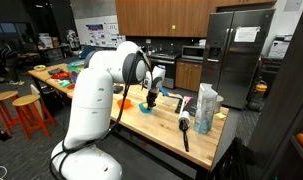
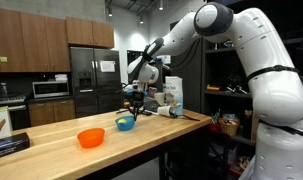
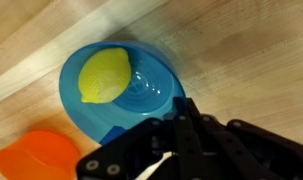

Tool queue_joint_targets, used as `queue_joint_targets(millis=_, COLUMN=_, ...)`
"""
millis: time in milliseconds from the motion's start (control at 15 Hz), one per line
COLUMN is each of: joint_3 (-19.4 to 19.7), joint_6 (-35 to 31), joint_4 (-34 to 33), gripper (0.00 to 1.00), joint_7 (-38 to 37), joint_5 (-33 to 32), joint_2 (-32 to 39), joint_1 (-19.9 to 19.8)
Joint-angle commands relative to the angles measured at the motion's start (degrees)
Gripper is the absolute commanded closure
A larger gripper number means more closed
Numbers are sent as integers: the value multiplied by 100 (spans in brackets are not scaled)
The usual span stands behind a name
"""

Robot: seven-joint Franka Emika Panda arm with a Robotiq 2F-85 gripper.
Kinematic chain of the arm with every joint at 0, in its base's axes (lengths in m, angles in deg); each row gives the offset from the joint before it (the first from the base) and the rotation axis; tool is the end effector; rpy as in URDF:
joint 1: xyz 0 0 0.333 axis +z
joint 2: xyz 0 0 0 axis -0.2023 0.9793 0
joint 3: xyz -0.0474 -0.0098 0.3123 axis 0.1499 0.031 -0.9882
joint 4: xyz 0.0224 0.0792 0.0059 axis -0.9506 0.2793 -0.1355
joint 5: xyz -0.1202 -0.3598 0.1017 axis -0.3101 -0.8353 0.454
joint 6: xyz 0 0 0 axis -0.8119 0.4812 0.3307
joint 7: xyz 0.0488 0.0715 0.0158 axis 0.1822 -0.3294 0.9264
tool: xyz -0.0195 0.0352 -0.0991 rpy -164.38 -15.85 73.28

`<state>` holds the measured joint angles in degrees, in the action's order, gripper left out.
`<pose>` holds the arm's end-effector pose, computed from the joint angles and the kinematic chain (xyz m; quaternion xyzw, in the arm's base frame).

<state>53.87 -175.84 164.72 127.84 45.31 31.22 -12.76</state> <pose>0.6263 0.0835 0.3115 -0.3094 -0.9416 -0.1131 0.0697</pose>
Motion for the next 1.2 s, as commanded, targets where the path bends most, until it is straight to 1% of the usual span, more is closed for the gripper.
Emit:
queue_joint_targets(millis=0, joint_3=-119, joint_6=153, joint_4=-256, gripper=99, joint_7=134, joint_5=-21, joint_2=26, joint_1=-24)
queue_joint_targets(millis=600, joint_3=-278, joint_6=729, joint_4=-697, gripper=99, joint_7=496, joint_5=-413, joint_2=14, joint_1=210)
queue_joint_targets(millis=667, joint_3=-729, joint_6=757, joint_4=-767, gripper=99, joint_7=327, joint_5=-646, joint_2=66, joint_1=-83)
queue_joint_targets(millis=733, joint_3=-830, joint_6=791, joint_4=-795, gripper=99, joint_7=328, joint_5=-720, joint_2=71, joint_1=-124)
queue_joint_targets(millis=933, joint_3=-1379, joint_6=875, joint_4=-896, gripper=99, joint_7=318, joint_5=-1013, joint_2=133, joint_1=-421)
queue_joint_targets(millis=1133, joint_3=-1822, joint_6=982, joint_4=-1036, gripper=99, joint_7=317, joint_5=-1279, joint_2=262, joint_1=-624)
